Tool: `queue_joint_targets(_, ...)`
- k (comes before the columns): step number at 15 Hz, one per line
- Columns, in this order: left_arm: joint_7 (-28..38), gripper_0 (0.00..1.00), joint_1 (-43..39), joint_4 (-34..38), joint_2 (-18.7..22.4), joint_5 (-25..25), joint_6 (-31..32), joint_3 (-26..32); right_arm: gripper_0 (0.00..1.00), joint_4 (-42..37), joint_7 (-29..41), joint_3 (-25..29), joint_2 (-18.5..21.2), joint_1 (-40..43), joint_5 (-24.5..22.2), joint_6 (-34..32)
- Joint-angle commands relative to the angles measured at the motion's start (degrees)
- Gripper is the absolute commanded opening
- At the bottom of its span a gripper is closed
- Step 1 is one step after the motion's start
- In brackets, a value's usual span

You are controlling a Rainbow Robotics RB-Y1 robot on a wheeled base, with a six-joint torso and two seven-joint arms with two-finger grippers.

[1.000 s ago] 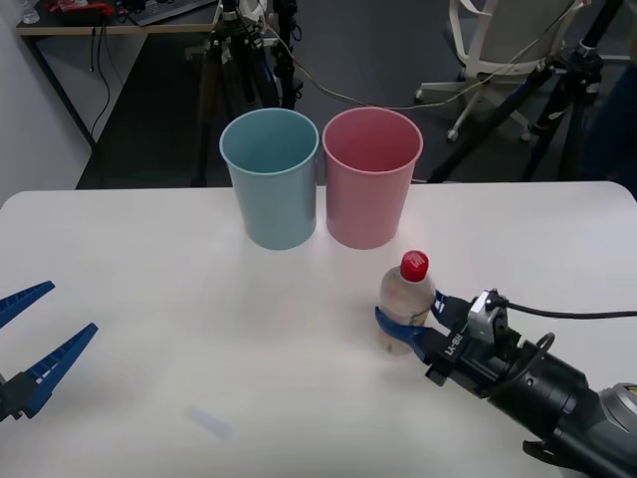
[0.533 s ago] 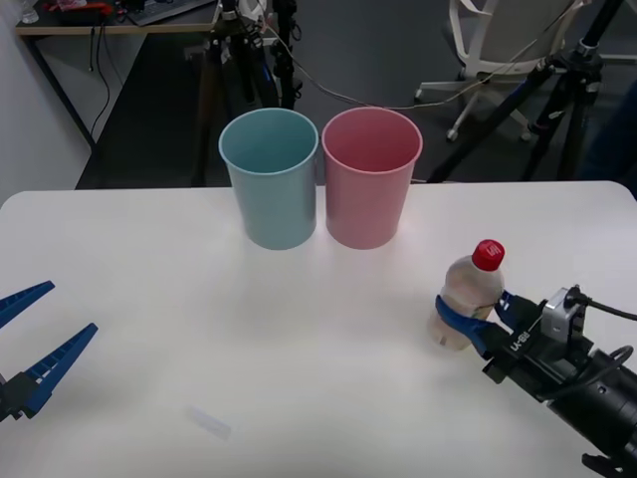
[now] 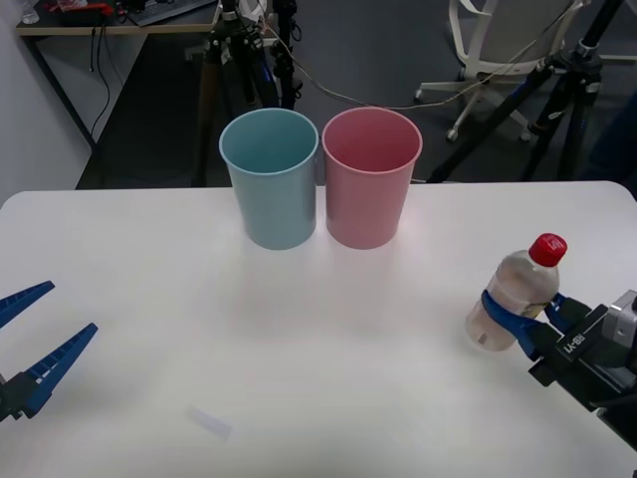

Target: Grasp the object on the table and drop it into the matching bin: aluminum can to the light blue bin, PET bottle to the pink bin.

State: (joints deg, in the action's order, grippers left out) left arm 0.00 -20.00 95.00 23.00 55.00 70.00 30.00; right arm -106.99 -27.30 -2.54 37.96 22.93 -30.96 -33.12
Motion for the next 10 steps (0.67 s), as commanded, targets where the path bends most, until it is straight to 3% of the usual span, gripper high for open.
queue_joint_targets(1, 0.00, 1.00, 0.00, 0.00, 0.00, 0.00, 0.00, 0.00, 0.00, -6.48, 0.85, 0.61, 4.84, 2.03, 5.03, 5.35)
queue_joint_targets(10, 0.00, 1.00, 0.00, 0.00, 0.00, 0.00, 0.00, 0.00, 0.00, -19.14, 1.29, 4.21, 26.38, -4.74, 25.86, 21.61)
